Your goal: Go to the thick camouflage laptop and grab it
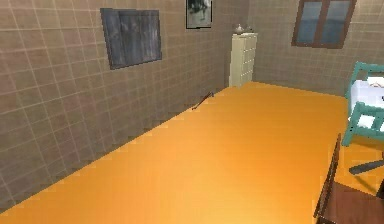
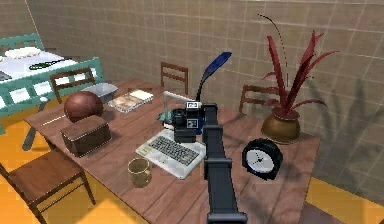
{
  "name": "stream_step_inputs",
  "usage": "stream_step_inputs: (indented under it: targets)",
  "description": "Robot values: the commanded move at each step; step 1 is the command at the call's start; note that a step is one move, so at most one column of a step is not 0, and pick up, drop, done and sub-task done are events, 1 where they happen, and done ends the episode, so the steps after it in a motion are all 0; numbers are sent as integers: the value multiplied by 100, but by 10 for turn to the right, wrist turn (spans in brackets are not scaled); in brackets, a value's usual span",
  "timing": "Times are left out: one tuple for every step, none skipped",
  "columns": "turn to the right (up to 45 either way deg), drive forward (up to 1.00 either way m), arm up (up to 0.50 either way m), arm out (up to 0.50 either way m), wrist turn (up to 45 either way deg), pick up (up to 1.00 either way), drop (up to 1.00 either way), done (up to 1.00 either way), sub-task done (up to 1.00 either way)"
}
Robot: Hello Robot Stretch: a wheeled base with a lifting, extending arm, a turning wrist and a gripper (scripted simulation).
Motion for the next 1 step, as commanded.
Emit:
stream_step_inputs:
  targets:
    - [0,0,-30,0,0,0,0,0,0]
